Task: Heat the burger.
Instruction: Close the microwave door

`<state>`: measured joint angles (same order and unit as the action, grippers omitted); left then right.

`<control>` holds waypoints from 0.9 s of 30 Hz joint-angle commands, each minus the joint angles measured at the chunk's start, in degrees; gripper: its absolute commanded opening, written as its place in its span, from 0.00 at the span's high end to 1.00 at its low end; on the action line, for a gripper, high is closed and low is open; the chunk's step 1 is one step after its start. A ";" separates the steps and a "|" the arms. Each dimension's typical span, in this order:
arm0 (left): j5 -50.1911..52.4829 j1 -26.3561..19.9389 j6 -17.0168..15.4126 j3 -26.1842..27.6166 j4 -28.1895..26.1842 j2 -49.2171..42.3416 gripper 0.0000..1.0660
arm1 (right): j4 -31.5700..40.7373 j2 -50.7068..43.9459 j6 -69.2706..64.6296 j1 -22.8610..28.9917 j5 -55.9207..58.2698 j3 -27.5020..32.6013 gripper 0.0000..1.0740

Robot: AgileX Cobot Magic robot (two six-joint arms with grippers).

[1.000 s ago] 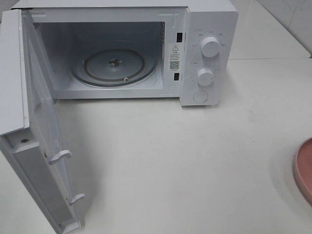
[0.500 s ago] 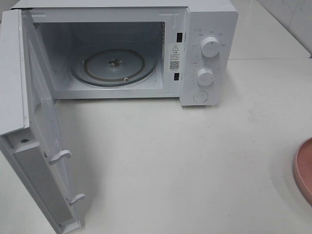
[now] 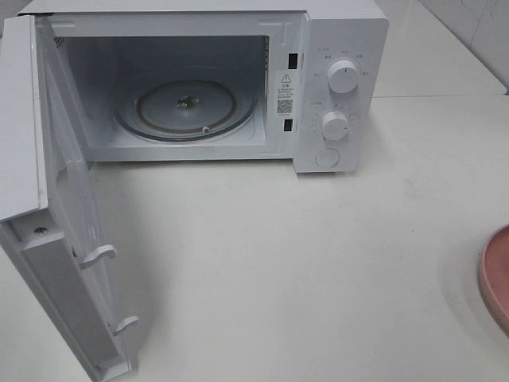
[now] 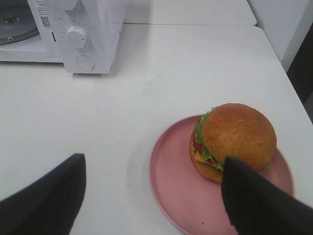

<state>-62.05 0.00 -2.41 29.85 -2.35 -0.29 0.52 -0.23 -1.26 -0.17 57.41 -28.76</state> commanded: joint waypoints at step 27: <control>0.80 -0.06 0.06 -0.06 -0.29 -0.29 0.06 | 0.23 -1.55 0.74 -0.46 -0.40 0.17 0.29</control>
<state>-62.05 0.00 -2.41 29.85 -2.35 -0.29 0.52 -0.23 -1.26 -0.17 57.41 -28.76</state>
